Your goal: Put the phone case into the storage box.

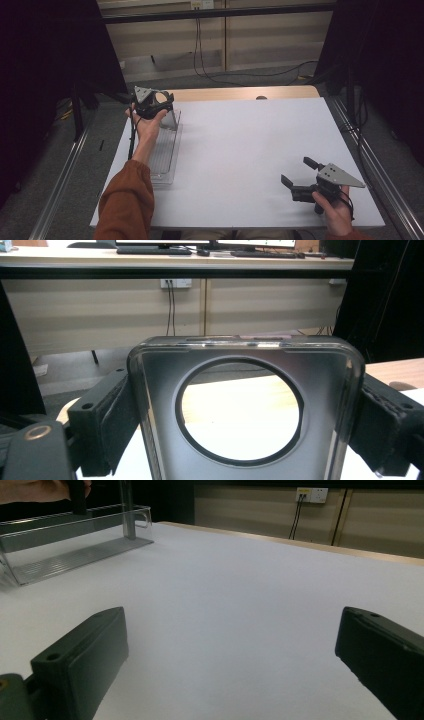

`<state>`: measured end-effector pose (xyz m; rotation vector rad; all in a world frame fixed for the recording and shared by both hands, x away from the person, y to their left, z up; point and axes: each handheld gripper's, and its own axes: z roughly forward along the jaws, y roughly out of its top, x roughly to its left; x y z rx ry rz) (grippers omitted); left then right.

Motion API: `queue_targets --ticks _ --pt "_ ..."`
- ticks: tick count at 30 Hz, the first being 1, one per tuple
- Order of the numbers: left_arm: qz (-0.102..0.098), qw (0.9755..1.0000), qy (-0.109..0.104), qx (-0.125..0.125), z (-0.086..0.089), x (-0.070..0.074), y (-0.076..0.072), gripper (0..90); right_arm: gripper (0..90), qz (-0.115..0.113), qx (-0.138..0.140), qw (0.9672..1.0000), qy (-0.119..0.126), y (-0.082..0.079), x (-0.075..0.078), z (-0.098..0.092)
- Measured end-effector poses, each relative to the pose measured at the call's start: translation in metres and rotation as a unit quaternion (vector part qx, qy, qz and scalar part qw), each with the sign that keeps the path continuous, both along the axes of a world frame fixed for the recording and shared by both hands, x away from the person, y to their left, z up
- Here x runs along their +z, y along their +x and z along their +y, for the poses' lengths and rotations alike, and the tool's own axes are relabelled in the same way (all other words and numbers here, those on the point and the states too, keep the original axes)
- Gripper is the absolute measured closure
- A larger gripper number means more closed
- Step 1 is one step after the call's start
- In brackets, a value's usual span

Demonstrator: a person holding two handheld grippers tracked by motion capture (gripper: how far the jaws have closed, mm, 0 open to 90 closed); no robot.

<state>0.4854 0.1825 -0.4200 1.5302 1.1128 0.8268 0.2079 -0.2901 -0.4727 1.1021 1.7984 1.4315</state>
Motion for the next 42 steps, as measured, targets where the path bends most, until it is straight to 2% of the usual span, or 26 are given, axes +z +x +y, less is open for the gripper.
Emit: queue_targets --ticks 2,6,9,15,20,23,27,31,36,39,42 --pt "-0.003 1.0 0.005 -0.006 0.0 0.0 0.001 11.7 0.2 0.001 -0.002 1.0 0.001 0.0 0.0 0.0" --pt "0.004 1.0 0.006 0.001 -0.001 0.001 0.001 11.5 0.2 0.001 -0.002 1.0 0.001 0.0 0.0 0.001" --pt "0.006 1.0 0.001 0.007 -0.002 0.001 0.002 11.3 0.2 0.0 -0.003 1.0 0.002 0.0 0.0 0.001" --pt "0.019 0.9997 -0.015 -0.002 -0.001 -0.001 0.006 10.4 0.2 0.001 0.0 1.0 0.001 0.0 -0.001 0.001" --pt "0.021 0.9997 -0.01 -0.004 -0.002 -0.001 0.009 9.4 0.2 0.002 0.0 1.0 0.001 0.0 0.0 0.0" --pt "0.022 0.9997 0.0 -0.001 -0.003 0.0 0.01 7.2 0.2 0.003 0.0 1.0 0.002 0.0 -0.001 0.0" --pt "0.028 0.9996 -0.005 0.006 -0.003 0.0 0.012 6.7 0.2 0.003 0.0 1.0 0.003 0.0 -0.001 0.0" --pt "0.031 0.9995 0.0 0.009 -0.005 0.0 0.014 6.4 0.2 0.002 -0.002 1.0 0.005 0.0 -0.001 0.0" --pt "0.034 0.9994 -0.001 0.0 -0.006 -0.004 0.017 6.5 0.2 0.004 0.004 1.0 0.0 0.0 -0.001 -0.001" --pt "0.043 0.999 0.011 0.0 -0.008 -0.006 0.02 7.0 0.2 0.006 0.005 1.0 0.0 -0.001 -0.001 0.0" --pt "0.044 0.9989 0.016 0.004 -0.009 -0.006 0.022 7.2 0.2 0.006 0.007 1.0 0.001 -0.001 -0.001 0.0"
